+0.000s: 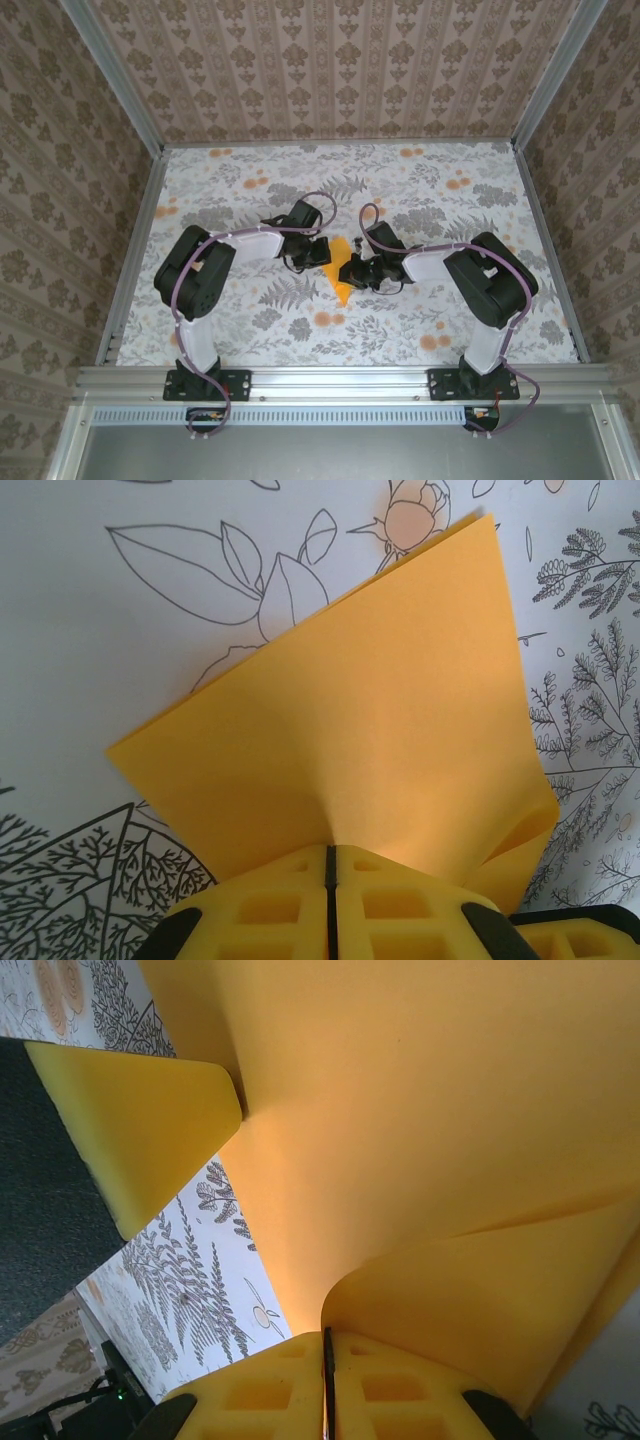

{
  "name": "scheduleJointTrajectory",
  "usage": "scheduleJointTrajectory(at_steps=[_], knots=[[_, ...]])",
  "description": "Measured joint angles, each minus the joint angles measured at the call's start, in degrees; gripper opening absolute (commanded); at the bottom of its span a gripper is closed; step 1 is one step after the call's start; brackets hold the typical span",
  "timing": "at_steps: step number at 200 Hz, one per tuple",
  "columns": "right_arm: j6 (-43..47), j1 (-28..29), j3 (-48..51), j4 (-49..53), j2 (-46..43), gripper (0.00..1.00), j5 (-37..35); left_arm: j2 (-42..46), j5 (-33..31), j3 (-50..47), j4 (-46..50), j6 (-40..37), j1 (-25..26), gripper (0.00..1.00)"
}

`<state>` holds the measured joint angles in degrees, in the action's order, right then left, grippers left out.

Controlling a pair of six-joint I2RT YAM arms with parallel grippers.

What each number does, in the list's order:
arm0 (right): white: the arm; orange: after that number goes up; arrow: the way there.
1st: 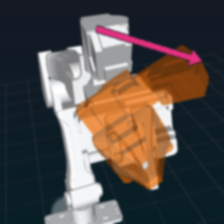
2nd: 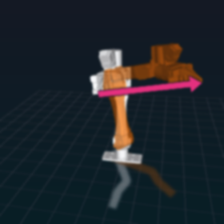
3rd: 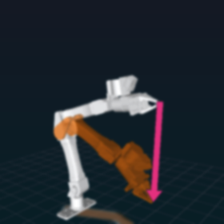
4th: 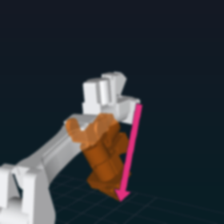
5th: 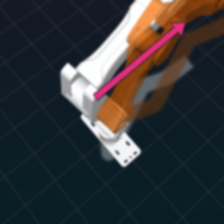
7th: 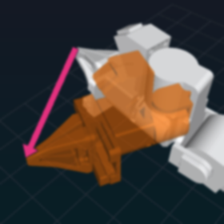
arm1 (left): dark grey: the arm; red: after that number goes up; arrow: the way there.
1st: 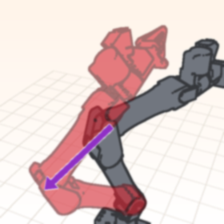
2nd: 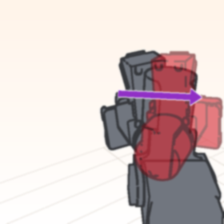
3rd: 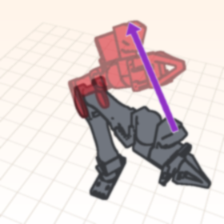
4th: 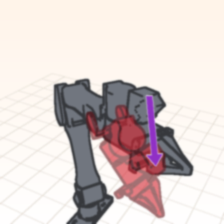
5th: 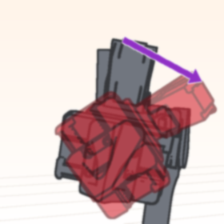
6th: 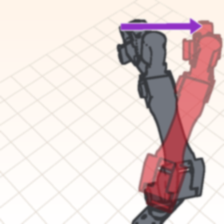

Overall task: Fold a paper plane with a square sheet of paper (pick it up from the middle)
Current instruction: Third fold the triangle at the center of the table.

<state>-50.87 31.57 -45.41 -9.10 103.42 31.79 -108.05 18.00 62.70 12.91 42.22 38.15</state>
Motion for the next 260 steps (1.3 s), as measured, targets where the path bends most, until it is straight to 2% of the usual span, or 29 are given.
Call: scheduleJointTrajectory(at_steps=[51,94,130,150,186,232,260], knots=[[0.1,0.0,-0.6,0.5,0.5,0.13,0.0,0.0,0.0,0.0,0.1,0.0,0.0,0.1],[0.9,0.3,-1.8,1.4,0.5,0.34,0.4,0.0,0.0,0.1,0.3,-0.2,0.0,0.16],[1.2,0.3,-2.1,1.5,0.5,0.36,0.6,0.9,-0.1,-0.1,1.0,-0.2,-0.2,0.21],[1.2,0.3,-2.1,1.5,0.5,0.31,0.6,2.7,-0.2,-0.9,1.9,-0.2,-0.9,0.19],[1.5,0.3,-2.0,3.0,0.5,0.09,-1.8,5.5,1.0,-2.7,1.4,-0.1,-1.5,0.11],[1.7,0.3,-1.9,3.5,0.5,0.02,-2.5,6.7,4.1,-4.8,-0.3,0.5,0.5,0.01],[1.7,0.3,-1.9,3.5,0.5,0.01,-2.5,6.7,5.9,-5.9,-1.4,1.2,2.3,0.0]])
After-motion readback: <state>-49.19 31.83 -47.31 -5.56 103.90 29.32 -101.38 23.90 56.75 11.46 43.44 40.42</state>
